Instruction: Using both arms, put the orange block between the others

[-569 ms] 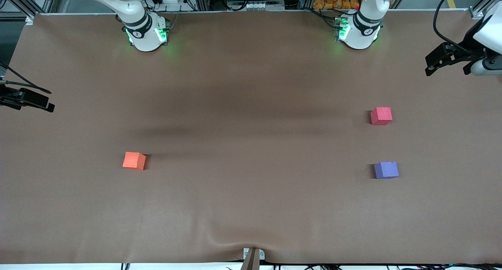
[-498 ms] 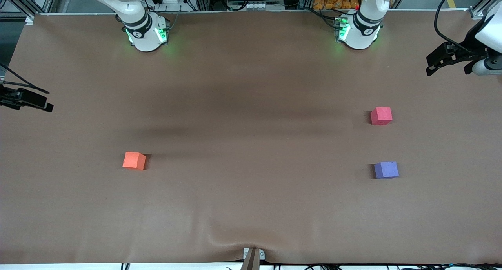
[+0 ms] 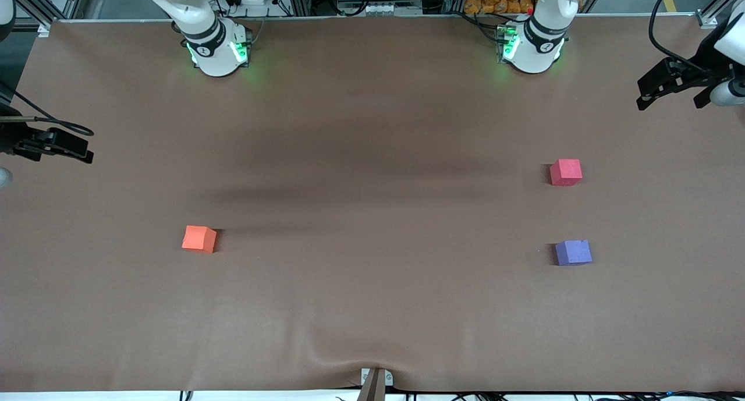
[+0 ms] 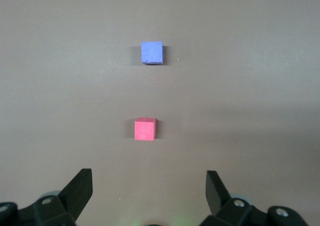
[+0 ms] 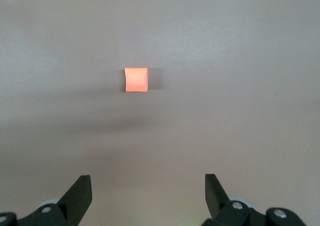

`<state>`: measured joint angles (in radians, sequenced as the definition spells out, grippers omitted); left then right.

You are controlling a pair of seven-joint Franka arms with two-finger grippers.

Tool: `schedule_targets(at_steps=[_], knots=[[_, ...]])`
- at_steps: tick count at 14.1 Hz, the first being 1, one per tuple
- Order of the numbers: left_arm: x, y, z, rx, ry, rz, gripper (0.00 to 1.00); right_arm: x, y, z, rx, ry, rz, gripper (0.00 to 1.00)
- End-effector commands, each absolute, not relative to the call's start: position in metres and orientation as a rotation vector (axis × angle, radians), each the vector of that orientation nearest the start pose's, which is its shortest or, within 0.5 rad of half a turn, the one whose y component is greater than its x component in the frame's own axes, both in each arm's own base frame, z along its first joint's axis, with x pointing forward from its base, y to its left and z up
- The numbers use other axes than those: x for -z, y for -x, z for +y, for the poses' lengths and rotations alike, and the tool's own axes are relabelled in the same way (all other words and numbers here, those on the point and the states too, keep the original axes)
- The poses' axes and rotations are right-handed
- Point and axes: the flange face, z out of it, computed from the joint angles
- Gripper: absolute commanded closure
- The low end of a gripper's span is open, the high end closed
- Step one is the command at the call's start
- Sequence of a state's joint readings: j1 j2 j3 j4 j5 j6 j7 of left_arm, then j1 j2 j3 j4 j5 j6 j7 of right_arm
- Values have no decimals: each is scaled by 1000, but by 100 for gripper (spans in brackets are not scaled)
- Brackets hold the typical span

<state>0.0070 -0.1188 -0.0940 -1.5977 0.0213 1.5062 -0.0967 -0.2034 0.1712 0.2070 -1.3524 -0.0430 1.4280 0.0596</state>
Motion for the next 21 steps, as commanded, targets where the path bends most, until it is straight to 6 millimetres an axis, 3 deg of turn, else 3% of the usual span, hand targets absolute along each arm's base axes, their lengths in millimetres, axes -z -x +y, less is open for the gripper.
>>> schedule_targets(at_steps=[1, 8, 14, 17, 19, 20, 21], knots=[[-670, -507, -47, 19, 3120, 12, 0, -623, -586, -24, -149, 3168, 149, 0], [-664, -506, -57, 1, 3127, 39, 0, -622, -587, -23, -153, 3190, 172, 0], [-658, -504, -66, -11, 3123, 61, 0, -622, -586, -37, -148, 3132, 218, 0], [-651, -509, -67, -8, 3124, 61, 0, -609, -593, -31, -172, 3126, 205, 0], [-647, -508, -65, -23, 3123, 58, 0, -572, -609, -24, -259, 3057, 200, 0], [-646, -508, -64, -25, 3123, 56, 0, -530, -625, -23, -357, 2999, 210, 0], [-645, -508, -64, -28, 3123, 56, 0, -473, -641, -20, -482, 2944, 218, 0]])
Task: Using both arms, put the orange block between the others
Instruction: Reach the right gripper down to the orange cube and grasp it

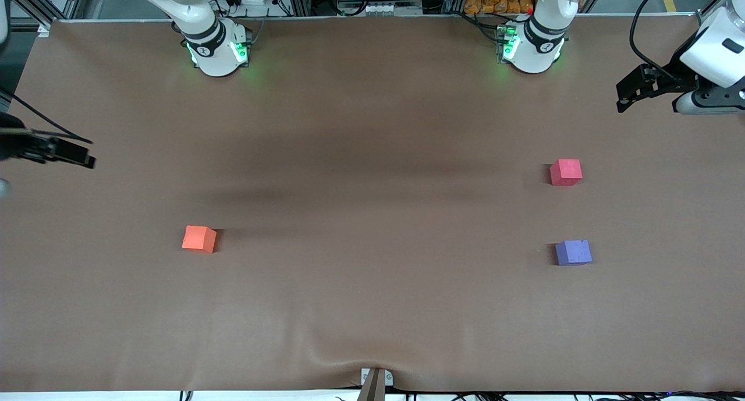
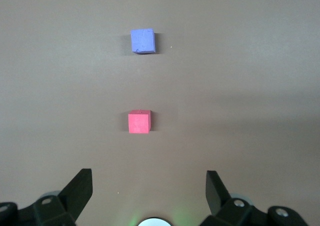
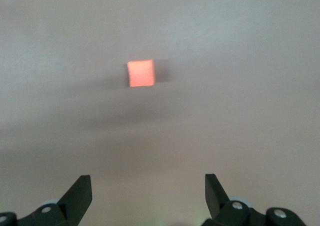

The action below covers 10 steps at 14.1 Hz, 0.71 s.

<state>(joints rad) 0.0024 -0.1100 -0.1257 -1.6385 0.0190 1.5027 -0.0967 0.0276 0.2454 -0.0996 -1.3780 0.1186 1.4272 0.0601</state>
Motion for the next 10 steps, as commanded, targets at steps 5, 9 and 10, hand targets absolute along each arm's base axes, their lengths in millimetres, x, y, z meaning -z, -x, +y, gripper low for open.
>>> schedule_targets(at_steps=[5, 9, 10], knots=[[-635, -513, -64, -28, 3124, 54, 0, -300, -689, -5, -515, 2939, 243, 0], [-625, -517, -66, -28, 3124, 59, 0, -257, -694, 12, -511, 3034, 173, 0], [-624, -517, -66, -28, 3124, 61, 0, -257, -696, 15, -483, 3043, 164, 0]])
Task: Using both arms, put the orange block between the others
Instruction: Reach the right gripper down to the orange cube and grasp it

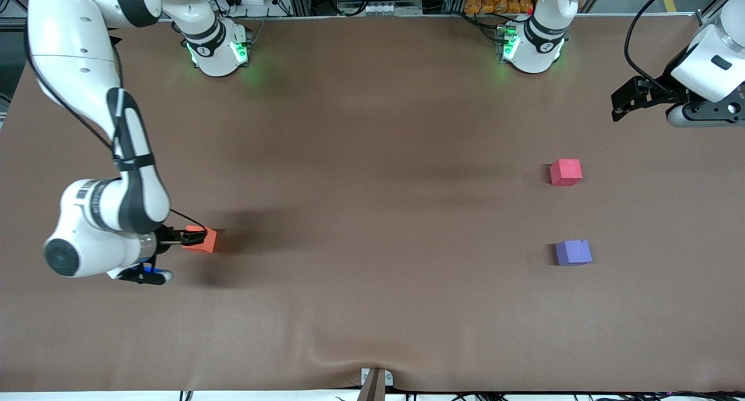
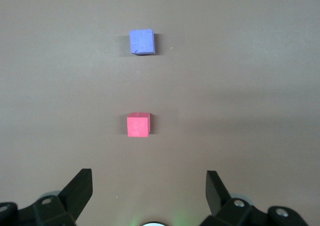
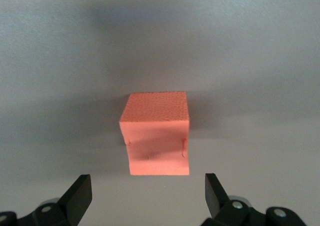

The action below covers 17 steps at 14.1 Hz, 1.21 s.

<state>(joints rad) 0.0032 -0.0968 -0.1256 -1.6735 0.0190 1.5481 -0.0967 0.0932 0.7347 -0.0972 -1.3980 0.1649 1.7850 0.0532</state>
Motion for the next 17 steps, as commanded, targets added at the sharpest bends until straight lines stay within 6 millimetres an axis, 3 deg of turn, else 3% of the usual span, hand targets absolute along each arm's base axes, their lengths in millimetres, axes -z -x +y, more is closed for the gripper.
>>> schedule_targets(at_steps=[1, 5, 9, 17], knots=[[-621, -519, -67, -35, 3125, 64, 0, -255, -697, 15, -471, 3055, 158, 0], [-615, -523, -70, -37, 3138, 69, 0, -238, -695, 19, -506, 3152, 87, 0], [-609, -525, -77, -54, 3138, 88, 0, -219, -691, 22, -543, 3115, 123, 0], [-604, -525, -85, -71, 3135, 111, 0, -212, -691, 26, -529, 3061, 234, 0]])
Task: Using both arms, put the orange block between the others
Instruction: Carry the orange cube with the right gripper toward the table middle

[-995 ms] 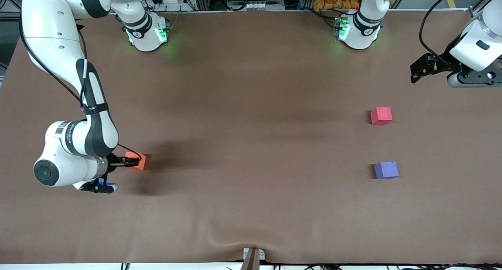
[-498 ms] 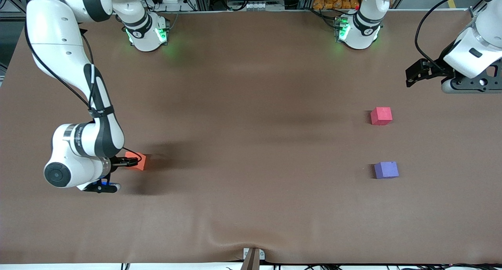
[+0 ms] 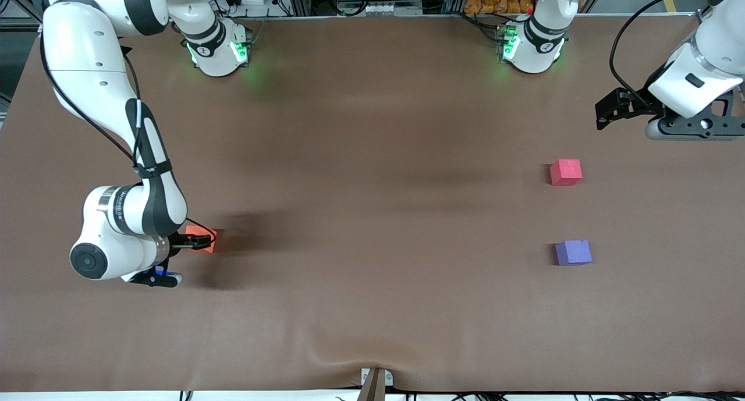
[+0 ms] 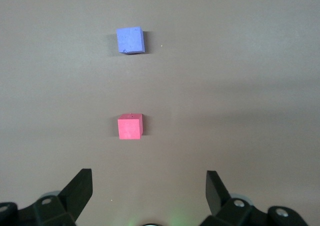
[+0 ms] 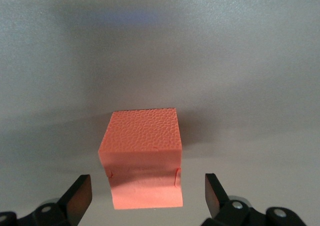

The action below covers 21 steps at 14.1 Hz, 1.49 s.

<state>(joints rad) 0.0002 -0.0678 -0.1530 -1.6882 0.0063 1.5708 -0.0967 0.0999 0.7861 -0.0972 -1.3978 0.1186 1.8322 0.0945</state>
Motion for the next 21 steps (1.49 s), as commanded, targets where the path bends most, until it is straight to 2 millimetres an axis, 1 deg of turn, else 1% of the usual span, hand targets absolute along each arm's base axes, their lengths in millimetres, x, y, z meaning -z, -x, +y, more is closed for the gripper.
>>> schedule_targets(at_steps=[1, 2, 5, 7, 9, 10, 12, 14, 15, 16, 17, 20, 21], knots=[[-604, -525, -86, -71, 3135, 114, 0, -207, -689, 25, -536, 3061, 234, 20], [-603, -525, -86, -73, 3135, 114, 0, -206, -688, 25, -536, 3061, 237, 42], [-603, -525, -86, -73, 3135, 114, 0, -205, -688, 26, -538, 3061, 235, 99], [-603, -525, -86, -73, 3135, 114, 0, -205, -688, 26, -538, 3061, 235, 100], [-603, -525, -86, -73, 3135, 114, 0, -210, -688, 27, -543, 3060, 232, 100], [-603, -525, -86, -73, 3135, 114, 0, -213, -688, 31, -541, 3063, 216, 100], [-603, -526, -86, -66, 3135, 114, 0, -219, -690, 32, -535, 3054, 160, 100], [-603, -527, -86, -61, 3136, 114, 0, -242, -692, 58, -479, 3025, -19, 100], [-603, -527, -85, -59, 3136, 112, 0, -248, -695, 69, -454, 3012, -99, 100], [-603, -527, -85, -59, 3136, 111, 0, -257, -698, 88, -419, 2988, -199, 100], [-603, -527, -85, -59, 3136, 111, 0, -262, -698, 110, -402, 2957, -279, 100], [-600, -527, -85, -69, 3135, 111, 0, -261, -685, 181, -390, 2904, -421, 100], [-600, -527, -85, -69, 3135, 111, 0, -262, -682, 206, -360, 2901, -465, 100]])
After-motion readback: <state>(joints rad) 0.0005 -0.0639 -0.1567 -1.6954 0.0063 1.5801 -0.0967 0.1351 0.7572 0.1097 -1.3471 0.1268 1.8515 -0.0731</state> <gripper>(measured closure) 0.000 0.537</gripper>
